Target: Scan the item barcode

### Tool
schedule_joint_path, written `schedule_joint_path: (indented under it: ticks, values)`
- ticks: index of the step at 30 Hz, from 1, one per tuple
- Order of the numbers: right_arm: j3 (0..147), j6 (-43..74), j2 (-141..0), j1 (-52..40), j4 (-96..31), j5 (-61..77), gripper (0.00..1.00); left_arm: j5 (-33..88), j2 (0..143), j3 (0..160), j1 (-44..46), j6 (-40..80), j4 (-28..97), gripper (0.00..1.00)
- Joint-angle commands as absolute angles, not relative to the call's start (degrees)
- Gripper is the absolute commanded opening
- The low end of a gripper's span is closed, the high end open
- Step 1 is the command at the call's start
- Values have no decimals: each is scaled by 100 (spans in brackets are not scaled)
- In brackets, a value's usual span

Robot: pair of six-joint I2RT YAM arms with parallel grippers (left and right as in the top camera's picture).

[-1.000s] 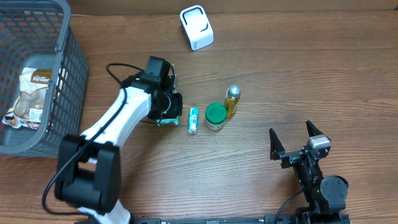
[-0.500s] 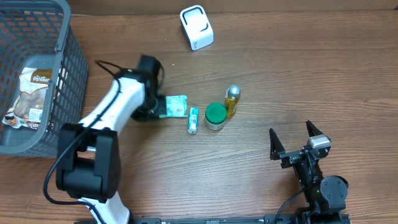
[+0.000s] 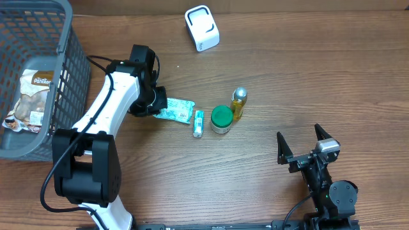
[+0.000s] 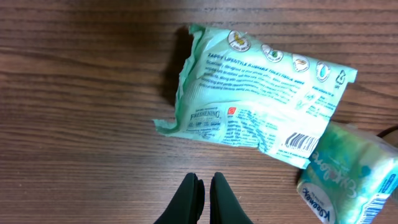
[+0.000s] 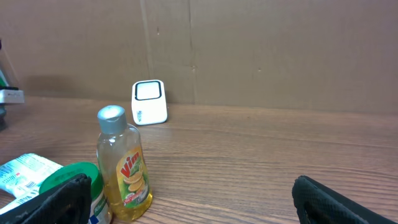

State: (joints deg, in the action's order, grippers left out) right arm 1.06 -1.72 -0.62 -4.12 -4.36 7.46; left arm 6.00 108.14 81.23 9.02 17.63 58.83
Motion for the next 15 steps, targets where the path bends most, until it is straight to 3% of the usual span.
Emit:
schedule_joint_path:
  ticks: [1, 15]
  values:
    - [45, -196, -16, -377, -421, 718, 100, 499, 10803, 8018, 961, 1822, 5876, 4]
    - [45, -196, -16, -377, -419, 718, 100, 386, 10842, 7290, 976, 1824, 4523, 4]
